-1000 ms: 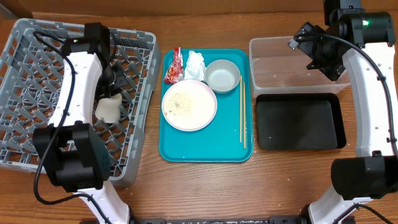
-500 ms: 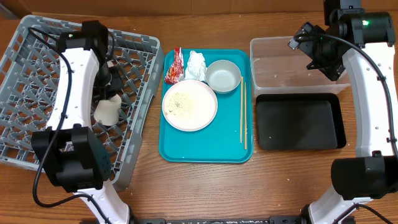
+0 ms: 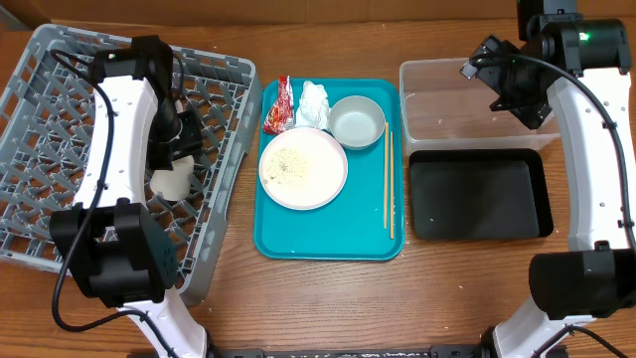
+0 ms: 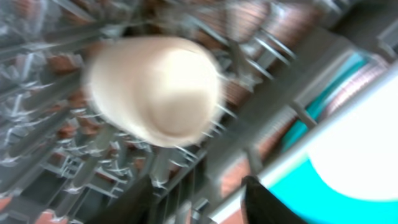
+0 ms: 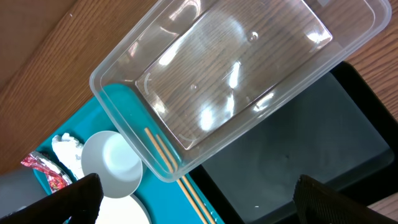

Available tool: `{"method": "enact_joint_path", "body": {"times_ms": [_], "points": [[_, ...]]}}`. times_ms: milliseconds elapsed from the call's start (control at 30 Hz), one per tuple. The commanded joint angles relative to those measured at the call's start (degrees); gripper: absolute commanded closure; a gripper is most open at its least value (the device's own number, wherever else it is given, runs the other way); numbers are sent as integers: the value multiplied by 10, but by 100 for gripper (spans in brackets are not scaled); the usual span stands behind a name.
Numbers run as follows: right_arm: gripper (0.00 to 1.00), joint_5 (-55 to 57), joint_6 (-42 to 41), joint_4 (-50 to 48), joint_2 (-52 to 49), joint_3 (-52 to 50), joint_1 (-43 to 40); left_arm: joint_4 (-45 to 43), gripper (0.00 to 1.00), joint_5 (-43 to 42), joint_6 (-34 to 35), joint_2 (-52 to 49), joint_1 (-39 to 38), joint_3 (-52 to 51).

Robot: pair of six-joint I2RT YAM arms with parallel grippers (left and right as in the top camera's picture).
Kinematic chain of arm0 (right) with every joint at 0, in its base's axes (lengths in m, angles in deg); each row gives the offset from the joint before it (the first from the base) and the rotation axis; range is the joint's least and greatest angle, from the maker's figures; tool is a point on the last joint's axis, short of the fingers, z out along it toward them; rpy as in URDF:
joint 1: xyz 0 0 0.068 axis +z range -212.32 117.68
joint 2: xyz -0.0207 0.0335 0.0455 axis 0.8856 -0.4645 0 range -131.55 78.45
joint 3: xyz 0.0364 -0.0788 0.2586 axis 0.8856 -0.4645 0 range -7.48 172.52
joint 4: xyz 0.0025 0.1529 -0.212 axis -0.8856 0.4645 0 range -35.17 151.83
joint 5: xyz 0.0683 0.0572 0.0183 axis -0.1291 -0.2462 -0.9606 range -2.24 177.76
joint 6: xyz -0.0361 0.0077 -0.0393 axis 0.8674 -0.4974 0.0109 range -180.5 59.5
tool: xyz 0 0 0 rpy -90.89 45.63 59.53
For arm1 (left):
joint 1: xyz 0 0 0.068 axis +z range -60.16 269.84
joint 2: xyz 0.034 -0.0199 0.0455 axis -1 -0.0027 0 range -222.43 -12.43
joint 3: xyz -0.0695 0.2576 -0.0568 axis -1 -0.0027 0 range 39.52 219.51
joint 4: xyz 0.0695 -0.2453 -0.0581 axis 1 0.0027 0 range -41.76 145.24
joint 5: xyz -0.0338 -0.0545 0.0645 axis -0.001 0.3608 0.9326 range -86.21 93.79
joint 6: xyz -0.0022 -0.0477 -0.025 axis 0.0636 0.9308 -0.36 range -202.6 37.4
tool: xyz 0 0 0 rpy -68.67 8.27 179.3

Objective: Sort waste into correct bins and load items into the dishwasher

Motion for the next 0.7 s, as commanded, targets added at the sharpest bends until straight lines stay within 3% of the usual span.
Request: {"method": "enact_joint_path", "body": {"times_ms": [0,100,267,500,667], "points": [[0,6,2,-1,3,10,-1,2,35,-131,-88,-5,-7,11],[0,6,2,-1,3,10,-1,-3,30,-137,-101,-5,-21,11],[0,6,2,-1,3,10,-1,-21,45,-104,-101,-5,-55,6],[0,6,2,-1,3,10,-1,-50,38,-32,-92,-5,-102,-28],[0,6,2,-1,3,10,-1,-65,41,40,-49,-5,-105,-41]]}}
